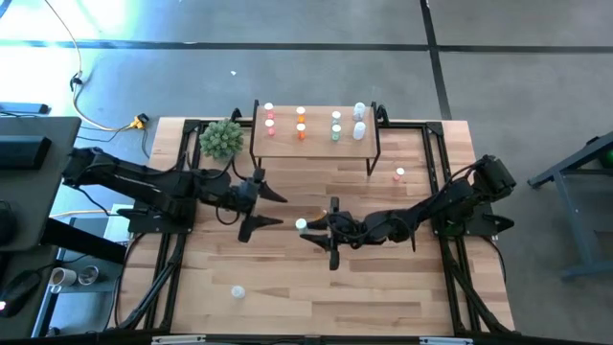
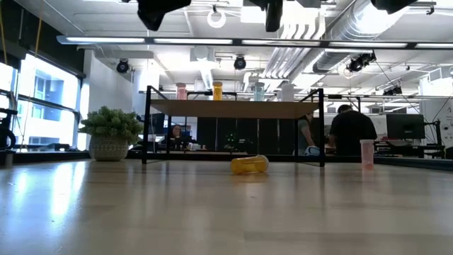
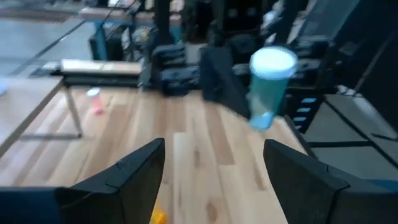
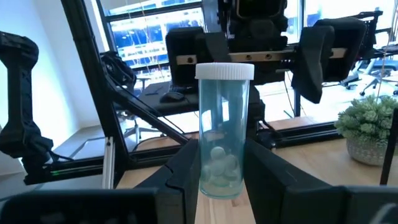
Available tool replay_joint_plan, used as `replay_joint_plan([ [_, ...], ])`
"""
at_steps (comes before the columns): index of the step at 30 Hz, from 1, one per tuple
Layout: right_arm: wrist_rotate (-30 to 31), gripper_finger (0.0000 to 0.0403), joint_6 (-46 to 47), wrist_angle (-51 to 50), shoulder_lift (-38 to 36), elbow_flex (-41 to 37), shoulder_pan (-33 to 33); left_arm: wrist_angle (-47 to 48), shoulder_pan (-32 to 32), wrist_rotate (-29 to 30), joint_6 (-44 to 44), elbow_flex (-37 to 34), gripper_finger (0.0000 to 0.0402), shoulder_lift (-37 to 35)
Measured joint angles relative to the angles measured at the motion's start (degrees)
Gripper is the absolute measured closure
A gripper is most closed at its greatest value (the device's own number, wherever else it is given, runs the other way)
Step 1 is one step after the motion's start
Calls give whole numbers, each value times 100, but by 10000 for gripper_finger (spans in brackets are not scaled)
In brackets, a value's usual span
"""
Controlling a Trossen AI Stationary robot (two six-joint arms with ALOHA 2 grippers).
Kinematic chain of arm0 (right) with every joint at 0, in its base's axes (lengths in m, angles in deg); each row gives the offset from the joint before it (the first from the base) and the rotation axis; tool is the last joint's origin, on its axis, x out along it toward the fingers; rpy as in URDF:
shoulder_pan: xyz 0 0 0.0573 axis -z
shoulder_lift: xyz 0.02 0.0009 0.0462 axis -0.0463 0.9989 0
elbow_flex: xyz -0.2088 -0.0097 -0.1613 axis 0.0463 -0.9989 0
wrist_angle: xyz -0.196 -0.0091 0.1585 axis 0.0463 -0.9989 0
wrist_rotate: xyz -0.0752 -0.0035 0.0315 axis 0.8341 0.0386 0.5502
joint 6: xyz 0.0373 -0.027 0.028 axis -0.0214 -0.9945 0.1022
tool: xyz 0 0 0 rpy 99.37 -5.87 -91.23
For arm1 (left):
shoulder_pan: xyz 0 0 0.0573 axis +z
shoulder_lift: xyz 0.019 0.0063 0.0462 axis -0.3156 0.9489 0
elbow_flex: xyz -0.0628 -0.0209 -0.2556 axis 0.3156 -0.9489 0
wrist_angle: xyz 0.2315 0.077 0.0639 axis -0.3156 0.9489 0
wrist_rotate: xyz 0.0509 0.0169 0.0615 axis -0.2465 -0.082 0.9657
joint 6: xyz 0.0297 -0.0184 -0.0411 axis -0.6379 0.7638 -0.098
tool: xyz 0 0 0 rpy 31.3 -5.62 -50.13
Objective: Pick and place medicine bottles onto shelf by color
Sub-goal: Put the blue pill bottle on the shelf aligned with the other blue pill bottles
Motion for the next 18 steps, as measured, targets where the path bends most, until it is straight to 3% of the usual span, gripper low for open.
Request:
replay_joint_plan([
  [18, -22, 308, -304, 73, -2, 0, 71, -1939, -6, -519, -119, 0, 138, 1227],
])
